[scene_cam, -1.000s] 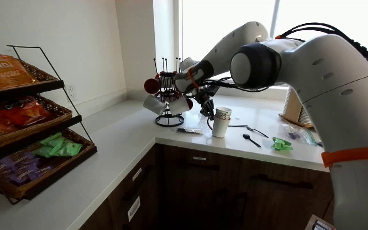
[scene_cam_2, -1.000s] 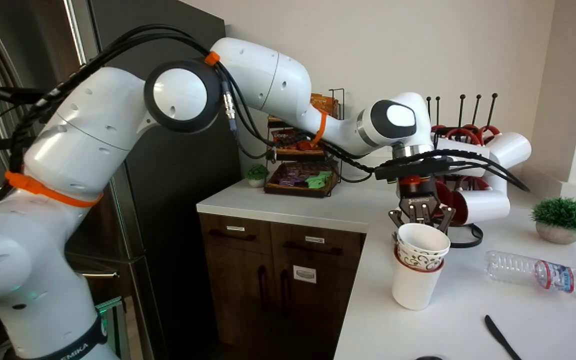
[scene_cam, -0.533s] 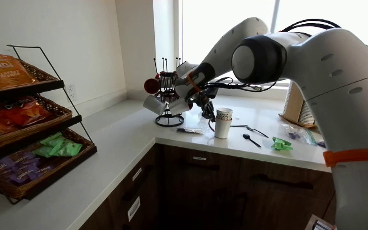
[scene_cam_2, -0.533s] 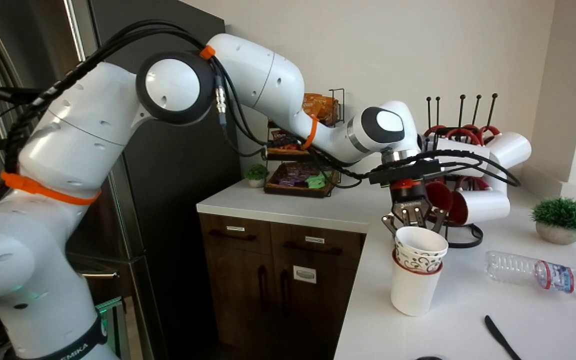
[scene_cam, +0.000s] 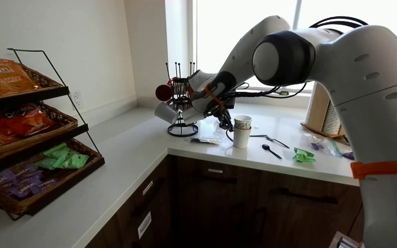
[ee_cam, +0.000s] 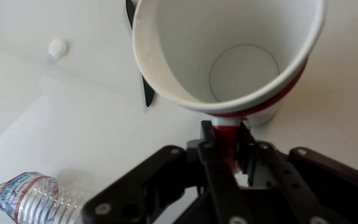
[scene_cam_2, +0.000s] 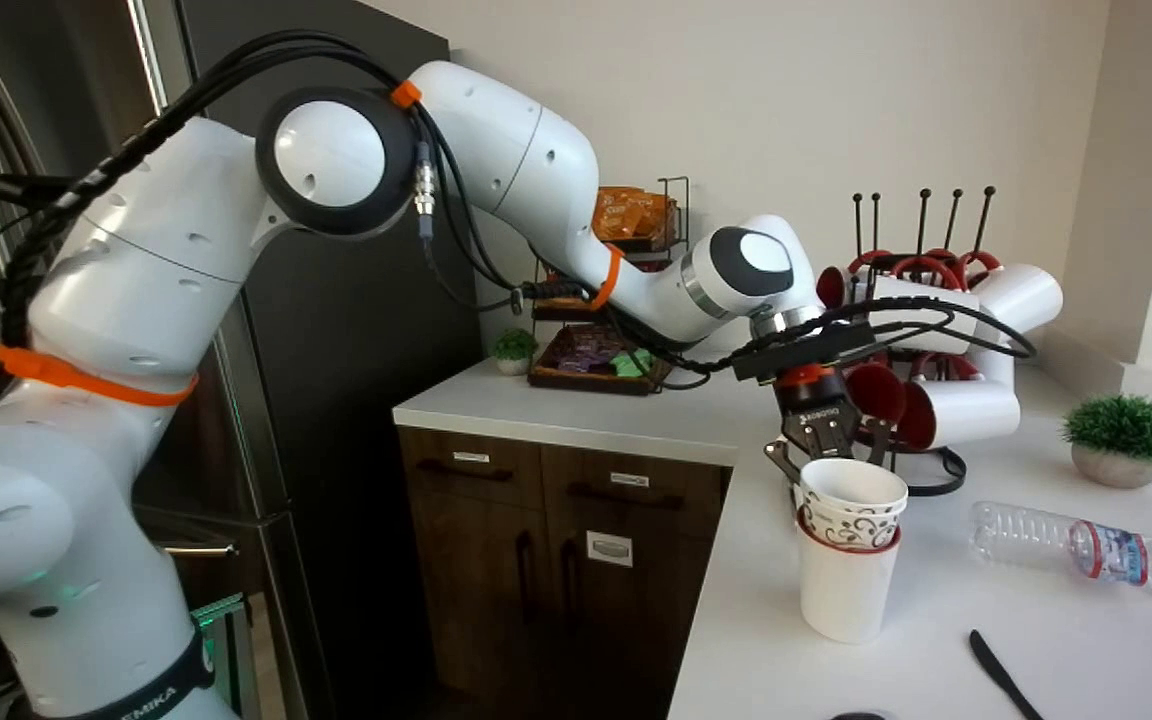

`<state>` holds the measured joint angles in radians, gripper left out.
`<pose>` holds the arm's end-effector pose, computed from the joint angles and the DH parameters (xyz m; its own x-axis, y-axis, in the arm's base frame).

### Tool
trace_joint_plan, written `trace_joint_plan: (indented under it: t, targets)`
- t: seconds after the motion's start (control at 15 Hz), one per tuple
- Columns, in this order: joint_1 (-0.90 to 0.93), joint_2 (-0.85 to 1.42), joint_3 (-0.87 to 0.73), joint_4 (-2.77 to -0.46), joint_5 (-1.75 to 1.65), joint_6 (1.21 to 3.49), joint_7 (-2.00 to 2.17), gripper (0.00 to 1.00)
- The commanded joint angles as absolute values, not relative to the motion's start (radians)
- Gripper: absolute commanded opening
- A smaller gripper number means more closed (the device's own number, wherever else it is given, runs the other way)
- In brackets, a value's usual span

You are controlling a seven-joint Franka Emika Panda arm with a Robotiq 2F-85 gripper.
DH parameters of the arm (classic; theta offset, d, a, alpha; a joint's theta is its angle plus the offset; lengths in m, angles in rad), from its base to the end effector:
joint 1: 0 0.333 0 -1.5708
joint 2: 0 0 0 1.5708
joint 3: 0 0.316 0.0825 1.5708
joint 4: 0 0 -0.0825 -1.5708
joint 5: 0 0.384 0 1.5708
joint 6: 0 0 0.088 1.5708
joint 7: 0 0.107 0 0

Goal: Slightly pull the cup to the left

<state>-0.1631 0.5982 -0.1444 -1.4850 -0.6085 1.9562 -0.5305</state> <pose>0.6624 -0.2320 0.3308 0.8177 0.3513 -0.4560 0.5376 -0.7492 0.3869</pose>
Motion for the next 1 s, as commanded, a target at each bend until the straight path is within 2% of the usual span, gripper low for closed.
trace_joint_plan:
  t: [0.0,0.47,0.93]
  targets:
    - [-0.157,0.527,-0.136,-1.567,-0.627,1.967,-0.527,0.47]
    - [-0.171,0.460,-0.105,-1.559,-0.551,1.947,-0.543,0.99]
    - [-0.192,0.368,-0.089,-1.489,-0.257,1.783,-0.480,1.00]
